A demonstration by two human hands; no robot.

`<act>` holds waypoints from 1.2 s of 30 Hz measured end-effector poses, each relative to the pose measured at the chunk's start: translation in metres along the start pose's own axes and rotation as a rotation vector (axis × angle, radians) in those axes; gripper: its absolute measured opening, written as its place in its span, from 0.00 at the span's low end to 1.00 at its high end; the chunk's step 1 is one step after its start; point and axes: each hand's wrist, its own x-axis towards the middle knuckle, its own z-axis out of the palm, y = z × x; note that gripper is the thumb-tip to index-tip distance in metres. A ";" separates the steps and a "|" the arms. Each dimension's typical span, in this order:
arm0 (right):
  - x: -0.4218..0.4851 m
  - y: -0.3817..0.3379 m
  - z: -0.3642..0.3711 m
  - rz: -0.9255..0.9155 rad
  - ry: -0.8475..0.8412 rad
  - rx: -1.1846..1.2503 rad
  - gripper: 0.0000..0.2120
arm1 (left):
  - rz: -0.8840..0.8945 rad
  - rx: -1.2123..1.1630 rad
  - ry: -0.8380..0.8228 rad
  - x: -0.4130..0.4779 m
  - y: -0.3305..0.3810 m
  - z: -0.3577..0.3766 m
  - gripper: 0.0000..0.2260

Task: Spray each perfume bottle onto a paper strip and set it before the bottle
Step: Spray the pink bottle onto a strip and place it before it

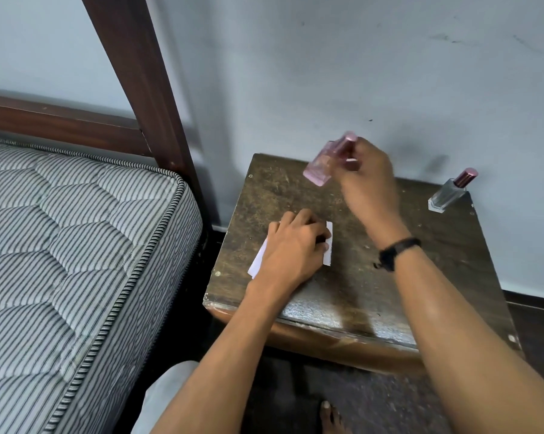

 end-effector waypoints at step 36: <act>-0.095 0.057 -0.074 0.348 0.353 0.497 0.02 | 0.137 0.439 -0.105 -0.028 0.024 0.039 0.35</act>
